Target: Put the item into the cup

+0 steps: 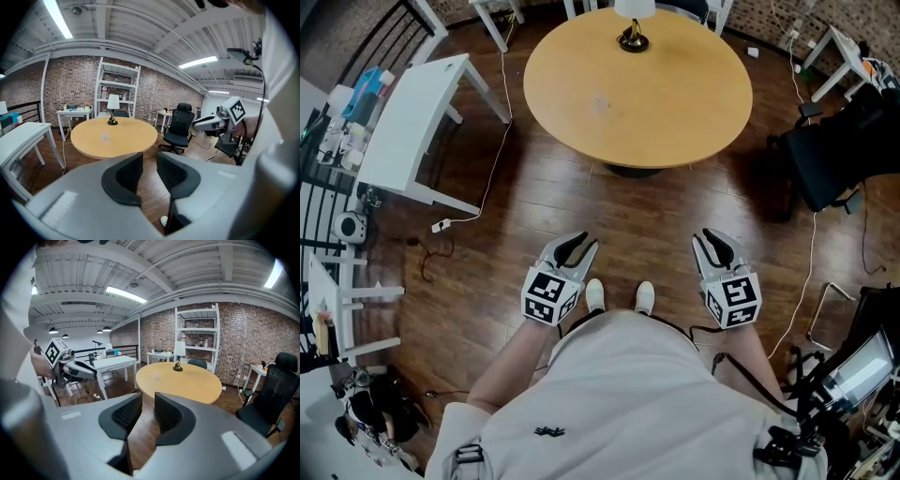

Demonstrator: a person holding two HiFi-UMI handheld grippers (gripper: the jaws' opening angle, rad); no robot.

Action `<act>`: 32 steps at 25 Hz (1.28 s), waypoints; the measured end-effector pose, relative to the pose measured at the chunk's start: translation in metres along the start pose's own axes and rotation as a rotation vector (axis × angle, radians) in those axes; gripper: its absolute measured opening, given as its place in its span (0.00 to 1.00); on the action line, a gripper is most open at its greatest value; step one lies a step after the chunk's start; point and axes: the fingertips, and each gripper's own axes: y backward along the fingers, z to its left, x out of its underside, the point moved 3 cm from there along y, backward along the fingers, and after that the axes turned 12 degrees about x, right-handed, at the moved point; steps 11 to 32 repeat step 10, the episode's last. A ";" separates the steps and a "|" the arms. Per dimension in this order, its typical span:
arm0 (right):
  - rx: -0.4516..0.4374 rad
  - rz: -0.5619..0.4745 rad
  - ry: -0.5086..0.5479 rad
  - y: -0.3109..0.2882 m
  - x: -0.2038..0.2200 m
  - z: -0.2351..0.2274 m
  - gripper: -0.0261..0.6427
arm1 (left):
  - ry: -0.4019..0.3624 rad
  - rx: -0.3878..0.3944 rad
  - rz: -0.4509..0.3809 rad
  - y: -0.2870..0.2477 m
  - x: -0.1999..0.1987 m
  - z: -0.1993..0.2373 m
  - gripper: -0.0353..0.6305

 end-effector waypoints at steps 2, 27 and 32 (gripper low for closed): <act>0.005 -0.001 0.004 0.002 -0.002 0.005 0.17 | 0.001 0.002 -0.002 0.005 0.003 0.000 0.16; 0.003 0.009 0.006 -0.006 -0.003 0.000 0.16 | 0.011 -0.003 0.010 0.000 0.004 0.003 0.16; 0.003 0.009 0.006 -0.006 -0.003 0.000 0.16 | 0.011 -0.003 0.010 0.000 0.004 0.003 0.16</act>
